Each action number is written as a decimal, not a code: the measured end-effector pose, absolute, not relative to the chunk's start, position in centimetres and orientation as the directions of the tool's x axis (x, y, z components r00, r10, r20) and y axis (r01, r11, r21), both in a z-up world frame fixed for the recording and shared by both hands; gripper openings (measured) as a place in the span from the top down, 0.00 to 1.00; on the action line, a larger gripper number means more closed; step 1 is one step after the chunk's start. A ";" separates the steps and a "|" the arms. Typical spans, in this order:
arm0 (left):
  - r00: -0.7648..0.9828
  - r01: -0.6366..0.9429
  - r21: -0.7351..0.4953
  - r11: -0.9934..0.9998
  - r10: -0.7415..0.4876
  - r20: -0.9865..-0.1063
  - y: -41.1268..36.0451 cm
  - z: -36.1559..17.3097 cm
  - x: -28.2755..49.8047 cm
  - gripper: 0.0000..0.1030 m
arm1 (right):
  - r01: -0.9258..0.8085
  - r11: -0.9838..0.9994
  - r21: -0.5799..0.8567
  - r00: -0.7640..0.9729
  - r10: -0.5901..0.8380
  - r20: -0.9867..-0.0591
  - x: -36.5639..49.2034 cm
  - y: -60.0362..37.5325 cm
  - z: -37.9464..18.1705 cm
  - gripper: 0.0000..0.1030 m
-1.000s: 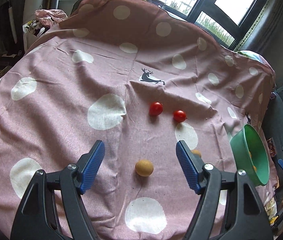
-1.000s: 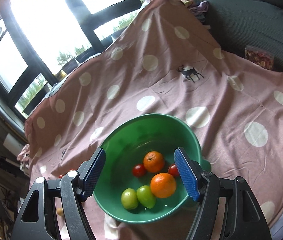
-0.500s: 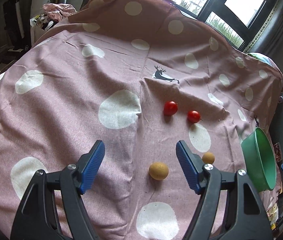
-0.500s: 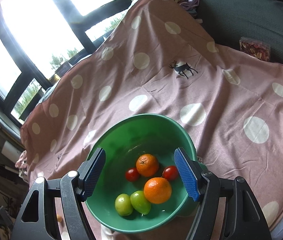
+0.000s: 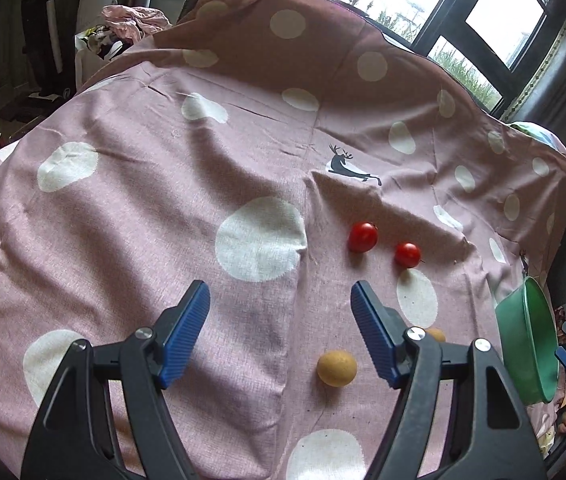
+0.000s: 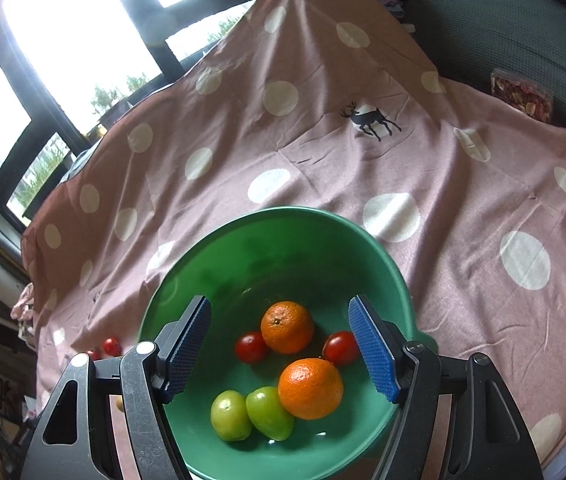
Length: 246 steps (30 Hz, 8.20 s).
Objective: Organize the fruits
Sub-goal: 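Move the open right gripper to the red cherry tomatoes on the cloth, then lower and close the right gripper around one red cherry tomato, then carry the cherry tomato in the right gripper over the green bowl, then open the right gripper to release the cherry tomato into the bowl, then move the open right gripper to the small brown round fruit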
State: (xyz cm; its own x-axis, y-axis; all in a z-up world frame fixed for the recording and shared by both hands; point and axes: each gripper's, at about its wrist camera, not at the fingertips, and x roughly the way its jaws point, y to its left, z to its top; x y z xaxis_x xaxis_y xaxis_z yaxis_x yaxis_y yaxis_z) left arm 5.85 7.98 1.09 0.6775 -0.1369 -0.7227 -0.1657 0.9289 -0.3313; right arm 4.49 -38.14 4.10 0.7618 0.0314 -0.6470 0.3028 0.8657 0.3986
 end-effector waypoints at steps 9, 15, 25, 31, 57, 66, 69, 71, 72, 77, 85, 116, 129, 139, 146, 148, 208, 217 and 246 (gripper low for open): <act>0.682 -0.113 -0.366 0.924 -0.196 -0.705 6.6 2.2 6.5 0.30 | 0.144 0.924 0.355 0.777 0.117 -0.618 5.1 -33.2 5.3 0.30; 0.651 -0.046 -0.319 0.947 -0.214 -0.728 3.8 2.4 9.1 0.43 | -0.008 0.940 0.342 0.736 0.237 -0.634 7.7 -27.0 6.5 0.30; 0.568 -0.023 -0.311 0.950 -0.244 -0.786 1.9 -0.3 16.1 0.55 | -0.183 0.917 0.355 0.561 0.394 -0.728 16.1 -16.1 3.1 0.57; 0.537 -0.032 -0.296 0.955 -0.234 -0.811 1.8 -1.8 17.4 0.61 | -0.141 0.933 0.331 0.491 0.356 -0.795 19.5 -14.3 -0.2 0.61; 0.588 -0.027 -0.160 0.987 -0.114 -0.801 1.5 -1.5 17.5 0.73 | -0.079 0.928 0.363 0.473 0.355 -0.806 20.1 -15.2 -1.9 0.71; 0.628 -0.030 -0.202 0.979 -0.139 -0.766 1.8 1.2 13.2 0.73 | -0.081 0.915 0.394 0.525 0.375 -0.764 16.1 -17.7 0.7 0.71; 0.638 -0.032 -0.208 0.978 -0.140 -0.758 1.9 1.9 11.2 0.73 | -0.087 0.909 0.408 0.536 0.388 -0.750 14.2 -18.5 1.4 0.71; 0.643 -0.055 -0.215 0.975 -0.131 -0.755 1.9 2.2 9.8 0.73 | -0.090 0.906 0.413 0.542 0.392 -0.743 12.7 -18.9 1.7 0.71; 0.642 -0.045 -0.216 0.975 -0.138 -0.754 1.7 2.3 9.0 0.73 | -0.092 0.907 0.412 0.547 0.392 -0.740 12.1 -19.1 1.8 0.71; 0.658 -0.015 -0.266 0.964 -0.191 -0.728 1.2 2.9 4.9 0.73 | -0.107 0.899 0.424 0.563 0.406 -0.720 9.2 -19.5 1.6 0.71; 0.708 0.046 -0.281 0.959 -0.230 -0.668 0.3 4.6 1.8 0.73 | -0.125 0.903 0.411 0.585 0.402 -0.704 6.6 -19.1 2.1 0.71; 0.735 0.229 -0.326 0.917 -0.383 -0.560 -9.1 10.1 -1.0 0.73 | -0.093 0.887 0.453 0.749 0.362 -0.555 1.0 -26.2 8.9 0.71; 0.678 0.324 -0.307 0.895 -0.446 -0.584 -16.1 10.0 0.4 0.72 | 0.011 0.876 0.483 0.801 0.282 -0.529 -0.1 -32.7 9.5 0.71; 0.622 0.365 -0.314 0.876 -0.480 -0.618 -20.6 8.8 2.1 0.72 | 0.124 0.849 0.514 0.799 0.222 -0.559 0.3 -36.9 8.0 0.71; 0.596 0.396 -0.275 0.876 -0.473 -0.648 -23.5 7.6 2.7 0.72 | 0.194 0.848 0.493 0.791 0.162 -0.589 0.5 -38.9 7.3 0.71; 0.584 0.405 -0.275 0.872 -0.478 -0.656 -24.2 7.2 2.8 0.72 | 0.197 0.841 0.503 0.787 0.171 -0.593 0.7 -39.3 7.0 0.71; 0.515 0.422 -0.173 0.890 -0.392 -0.762 -28.8 2.3 4.0 0.75 | 0.355 0.839 0.413 0.684 0.068 -0.726 3.0 -41.8 3.1 0.71; 0.510 0.426 -0.204 0.881 -0.421 -0.750 -28.2 2.8 3.8 0.73 | 0.355 0.838 0.415 0.682 0.071 -0.728 3.0 -41.7 3.2 0.71; 0.724 0.219 -0.193 0.956 -0.292 -0.625 -11.4 9.1 0.5 0.20 | 0.321 0.887 0.333 0.723 -0.002 -0.691 2.6 -37.8 6.0 0.30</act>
State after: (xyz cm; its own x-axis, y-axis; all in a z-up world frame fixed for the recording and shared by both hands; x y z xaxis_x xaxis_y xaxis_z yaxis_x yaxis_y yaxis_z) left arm 0.50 -11.41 9.10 0.7239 -0.2924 -0.6249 0.2194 0.9563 -0.1933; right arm 2.64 -37.77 5.97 0.7226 -0.0021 -0.6912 0.3209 0.8867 0.3328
